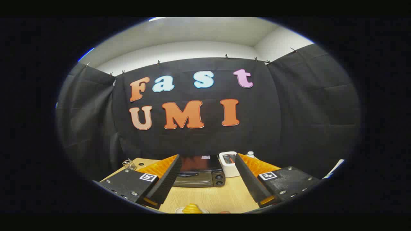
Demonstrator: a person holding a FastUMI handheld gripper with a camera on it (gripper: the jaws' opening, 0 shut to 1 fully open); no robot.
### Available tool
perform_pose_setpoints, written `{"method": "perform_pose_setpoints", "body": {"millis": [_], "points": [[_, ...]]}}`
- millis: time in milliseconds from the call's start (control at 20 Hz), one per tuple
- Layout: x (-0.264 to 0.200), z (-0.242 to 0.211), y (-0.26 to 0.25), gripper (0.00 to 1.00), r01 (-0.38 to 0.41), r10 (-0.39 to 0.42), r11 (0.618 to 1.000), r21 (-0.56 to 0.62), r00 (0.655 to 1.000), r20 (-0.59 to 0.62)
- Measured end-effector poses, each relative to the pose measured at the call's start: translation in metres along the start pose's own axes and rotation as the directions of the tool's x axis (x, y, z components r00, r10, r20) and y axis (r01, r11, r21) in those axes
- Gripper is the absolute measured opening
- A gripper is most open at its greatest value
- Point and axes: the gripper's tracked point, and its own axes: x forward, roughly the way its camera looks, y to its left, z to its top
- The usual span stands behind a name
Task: Open the toaster oven, put the food inside, and close the toaster oven door.
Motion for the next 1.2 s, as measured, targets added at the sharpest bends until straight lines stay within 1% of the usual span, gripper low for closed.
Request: {"method": "perform_pose_setpoints", "body": {"millis": [750,1000,1200], "points": [[-0.005,-0.001,-0.015,0.99,0.021,-0.021,1.0,0.009,1.0,0.002],[-0.003,-0.004,-0.01,0.99,0.021,-0.021,1.0,0.0,1.0,-0.005],[0.0,-0.009,0.002,0.99,0.006,-0.006,1.0,-0.01,1.0,-0.015]]}}
